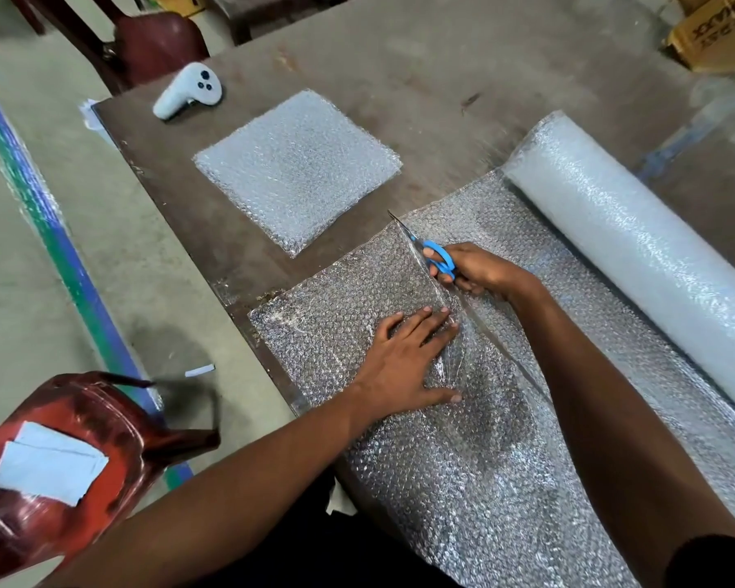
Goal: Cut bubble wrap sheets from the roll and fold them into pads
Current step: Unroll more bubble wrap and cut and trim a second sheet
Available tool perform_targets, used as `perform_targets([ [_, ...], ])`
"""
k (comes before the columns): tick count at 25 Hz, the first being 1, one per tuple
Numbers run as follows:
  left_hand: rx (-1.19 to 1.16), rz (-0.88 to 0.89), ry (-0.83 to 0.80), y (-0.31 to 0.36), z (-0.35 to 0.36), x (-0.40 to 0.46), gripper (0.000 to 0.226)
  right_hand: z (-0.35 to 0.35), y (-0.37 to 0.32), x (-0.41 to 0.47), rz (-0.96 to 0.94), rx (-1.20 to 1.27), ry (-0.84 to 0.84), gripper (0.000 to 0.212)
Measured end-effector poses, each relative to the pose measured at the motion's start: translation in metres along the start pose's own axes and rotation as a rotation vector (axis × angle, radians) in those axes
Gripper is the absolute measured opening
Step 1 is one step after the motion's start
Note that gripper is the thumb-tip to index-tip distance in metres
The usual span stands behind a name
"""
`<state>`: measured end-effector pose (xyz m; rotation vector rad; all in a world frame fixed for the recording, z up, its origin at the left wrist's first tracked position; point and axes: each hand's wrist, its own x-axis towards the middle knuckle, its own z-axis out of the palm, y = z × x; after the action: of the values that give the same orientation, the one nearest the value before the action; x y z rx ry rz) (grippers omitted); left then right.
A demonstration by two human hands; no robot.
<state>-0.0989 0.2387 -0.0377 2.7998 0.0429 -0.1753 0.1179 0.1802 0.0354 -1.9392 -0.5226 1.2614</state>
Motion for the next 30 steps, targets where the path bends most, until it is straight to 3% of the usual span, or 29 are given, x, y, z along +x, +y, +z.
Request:
perform_targets([
  [11,0.011,0.000,-0.005,-0.001,0.001,-0.001,0.107,0.002,0.010,0.012,0.014,0.091,-0.024,0.028],
  [19,0.023,0.043,-0.021,-0.003,0.002,0.000,0.103,-0.003,0.026,0.005,-0.030,-0.037,0.090,0.051],
  [25,0.064,0.041,-0.073,-0.011,-0.001,0.000,0.088,0.014,0.043,-0.026,0.009,-0.017,0.145,0.031],
  [30,0.050,0.007,-0.042,-0.018,-0.008,-0.009,0.100,0.049,0.067,-0.066,-0.018,0.064,0.202,0.025],
])
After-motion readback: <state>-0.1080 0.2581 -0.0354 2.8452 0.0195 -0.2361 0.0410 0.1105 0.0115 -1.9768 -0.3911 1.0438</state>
